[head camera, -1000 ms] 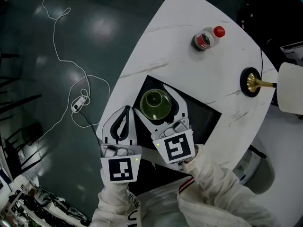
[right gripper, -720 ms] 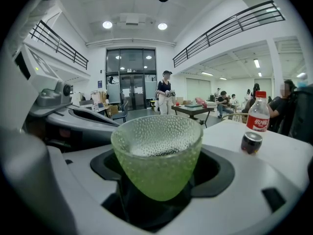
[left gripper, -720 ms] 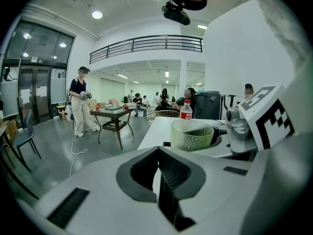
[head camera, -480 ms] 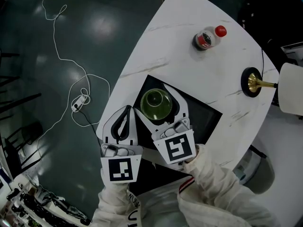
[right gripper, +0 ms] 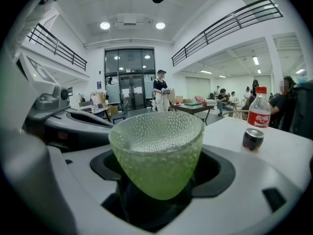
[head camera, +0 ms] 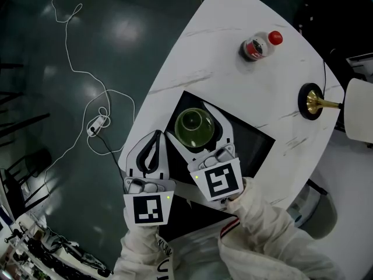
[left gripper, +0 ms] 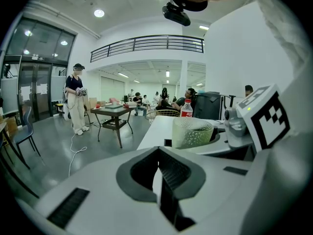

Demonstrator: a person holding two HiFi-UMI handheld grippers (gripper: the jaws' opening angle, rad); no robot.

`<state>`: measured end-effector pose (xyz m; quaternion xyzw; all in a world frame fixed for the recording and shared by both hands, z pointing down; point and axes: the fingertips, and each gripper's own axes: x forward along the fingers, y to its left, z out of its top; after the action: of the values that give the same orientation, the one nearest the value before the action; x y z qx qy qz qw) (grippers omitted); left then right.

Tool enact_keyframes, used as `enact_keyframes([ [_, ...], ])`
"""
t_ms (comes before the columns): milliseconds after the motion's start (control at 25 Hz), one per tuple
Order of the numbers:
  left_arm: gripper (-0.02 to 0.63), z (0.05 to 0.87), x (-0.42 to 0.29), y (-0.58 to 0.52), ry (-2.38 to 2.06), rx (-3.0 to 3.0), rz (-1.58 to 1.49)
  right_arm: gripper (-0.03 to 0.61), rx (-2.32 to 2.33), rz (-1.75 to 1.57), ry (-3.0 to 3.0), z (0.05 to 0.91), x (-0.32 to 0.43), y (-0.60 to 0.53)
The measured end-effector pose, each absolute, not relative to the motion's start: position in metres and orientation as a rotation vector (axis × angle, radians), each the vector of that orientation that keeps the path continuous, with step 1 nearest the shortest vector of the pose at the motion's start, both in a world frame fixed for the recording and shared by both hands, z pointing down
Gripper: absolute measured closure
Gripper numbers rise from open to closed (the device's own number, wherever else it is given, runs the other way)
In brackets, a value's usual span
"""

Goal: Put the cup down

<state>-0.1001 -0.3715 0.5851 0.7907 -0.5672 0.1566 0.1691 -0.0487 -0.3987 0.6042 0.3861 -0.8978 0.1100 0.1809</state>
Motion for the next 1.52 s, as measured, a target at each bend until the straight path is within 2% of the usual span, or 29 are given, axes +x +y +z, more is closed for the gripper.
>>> enact_keyframes([
  [1520, 0.603, 0.578, -0.095, -0.337, -1.593, 2.281, 0.450, 0.164, 1.141, 0.362, -2.501, 0.598, -0.025, -0.366],
])
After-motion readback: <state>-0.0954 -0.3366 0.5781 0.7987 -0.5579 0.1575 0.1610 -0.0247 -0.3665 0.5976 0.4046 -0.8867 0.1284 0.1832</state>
